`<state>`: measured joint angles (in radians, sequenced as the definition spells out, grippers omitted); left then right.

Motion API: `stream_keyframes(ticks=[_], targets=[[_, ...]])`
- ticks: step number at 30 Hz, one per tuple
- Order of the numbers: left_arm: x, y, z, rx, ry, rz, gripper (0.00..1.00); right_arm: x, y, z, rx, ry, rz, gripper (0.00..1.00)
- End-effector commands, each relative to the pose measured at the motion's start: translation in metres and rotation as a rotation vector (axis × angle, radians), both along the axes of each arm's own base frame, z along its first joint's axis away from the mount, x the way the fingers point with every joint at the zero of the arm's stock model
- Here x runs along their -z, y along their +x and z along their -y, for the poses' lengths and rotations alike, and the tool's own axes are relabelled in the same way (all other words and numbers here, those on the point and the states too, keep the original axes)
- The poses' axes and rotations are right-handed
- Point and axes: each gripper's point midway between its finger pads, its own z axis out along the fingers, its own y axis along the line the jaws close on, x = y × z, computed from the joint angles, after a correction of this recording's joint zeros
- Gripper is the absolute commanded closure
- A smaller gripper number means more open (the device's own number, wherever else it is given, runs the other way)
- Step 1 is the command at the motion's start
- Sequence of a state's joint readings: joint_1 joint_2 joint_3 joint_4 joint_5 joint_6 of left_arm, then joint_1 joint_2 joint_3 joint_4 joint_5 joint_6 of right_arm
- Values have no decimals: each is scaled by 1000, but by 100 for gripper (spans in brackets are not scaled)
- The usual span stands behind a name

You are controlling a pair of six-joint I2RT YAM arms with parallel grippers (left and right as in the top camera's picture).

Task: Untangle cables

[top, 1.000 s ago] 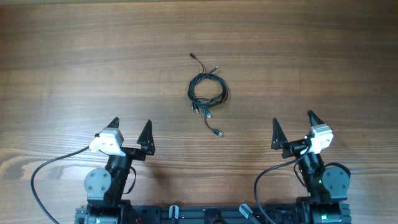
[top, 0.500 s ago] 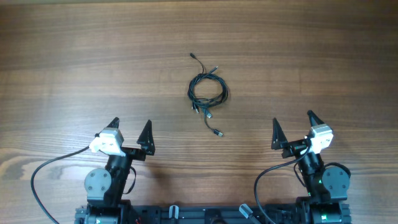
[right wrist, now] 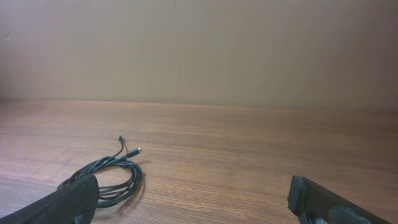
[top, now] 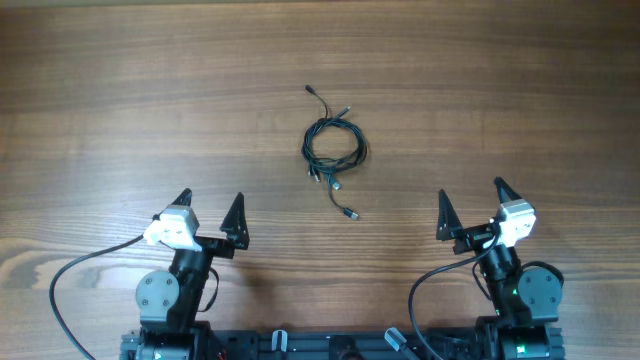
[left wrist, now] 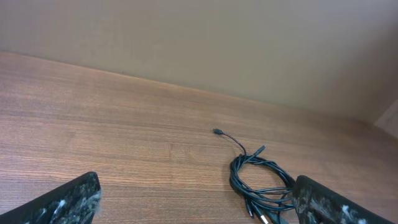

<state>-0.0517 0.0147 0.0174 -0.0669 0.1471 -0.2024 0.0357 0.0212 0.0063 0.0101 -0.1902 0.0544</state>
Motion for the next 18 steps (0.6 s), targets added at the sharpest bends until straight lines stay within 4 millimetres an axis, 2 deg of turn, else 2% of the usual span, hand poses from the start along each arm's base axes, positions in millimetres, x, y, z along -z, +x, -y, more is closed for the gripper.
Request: stream_keyframes(ticks=[1, 18], targets=[[3, 0, 1, 4, 16, 4, 0, -2, 0, 3, 15, -1, 9, 0], [3, 0, 1, 5, 15, 4, 0, -2, 1, 5, 29, -2, 10, 0]])
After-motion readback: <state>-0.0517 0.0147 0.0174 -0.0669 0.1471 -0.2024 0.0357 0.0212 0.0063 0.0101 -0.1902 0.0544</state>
